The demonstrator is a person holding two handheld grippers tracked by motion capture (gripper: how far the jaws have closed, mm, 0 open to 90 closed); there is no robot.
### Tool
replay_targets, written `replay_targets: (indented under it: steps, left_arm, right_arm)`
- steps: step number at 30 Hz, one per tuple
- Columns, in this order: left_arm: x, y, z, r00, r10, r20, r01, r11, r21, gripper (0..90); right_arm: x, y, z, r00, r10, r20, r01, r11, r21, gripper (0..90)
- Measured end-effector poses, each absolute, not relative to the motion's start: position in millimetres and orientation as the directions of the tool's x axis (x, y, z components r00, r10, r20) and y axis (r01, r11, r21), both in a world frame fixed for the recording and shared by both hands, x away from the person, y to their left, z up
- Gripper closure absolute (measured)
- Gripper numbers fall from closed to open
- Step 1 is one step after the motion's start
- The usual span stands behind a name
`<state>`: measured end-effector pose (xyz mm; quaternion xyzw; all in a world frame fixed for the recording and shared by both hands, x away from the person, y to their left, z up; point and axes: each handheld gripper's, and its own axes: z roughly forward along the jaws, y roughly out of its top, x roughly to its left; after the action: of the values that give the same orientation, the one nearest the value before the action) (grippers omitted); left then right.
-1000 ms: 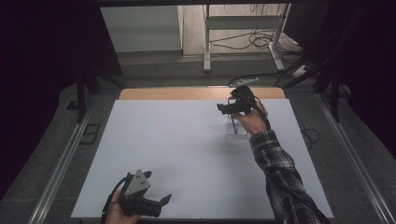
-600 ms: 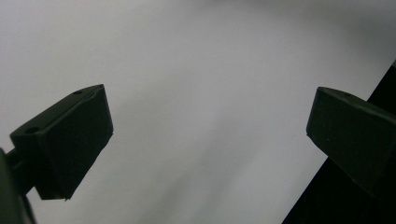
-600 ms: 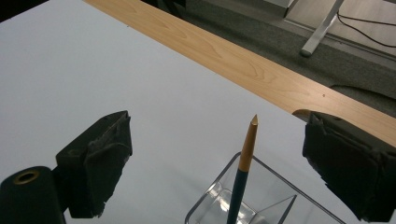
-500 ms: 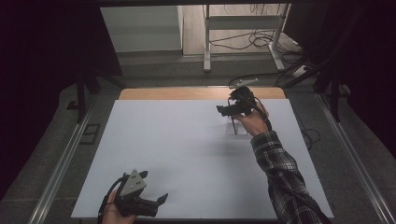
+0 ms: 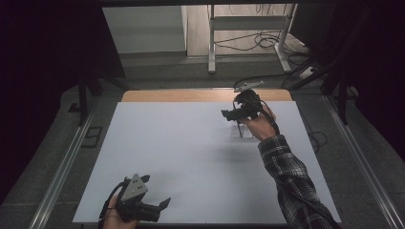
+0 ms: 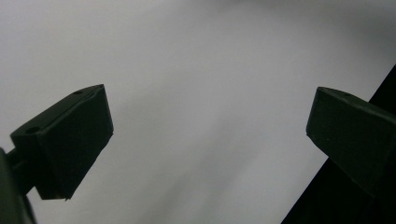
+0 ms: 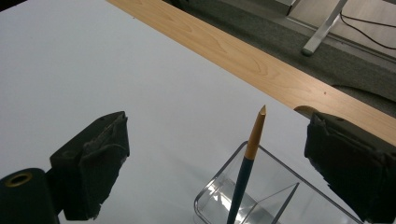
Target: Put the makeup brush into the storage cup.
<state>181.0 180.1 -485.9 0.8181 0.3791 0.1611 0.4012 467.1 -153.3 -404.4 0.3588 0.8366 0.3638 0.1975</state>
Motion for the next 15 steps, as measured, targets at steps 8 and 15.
replay_targets:
  steps: [8,15]
  left_arm:
    - [181,179,-486,0.660,0.750,-0.041,0.492,-0.389,0.779,0.8]
    - [182,179,-486,0.660,0.750,-0.047,0.493,-0.386,0.780,0.9]
  right_arm:
    - [460,-156,-403,-0.676,0.734,-0.065,0.452,0.483,0.750,5.9]
    - [454,-157,-402,-0.683,0.727,-0.064,0.448,0.487,0.750,5.5]
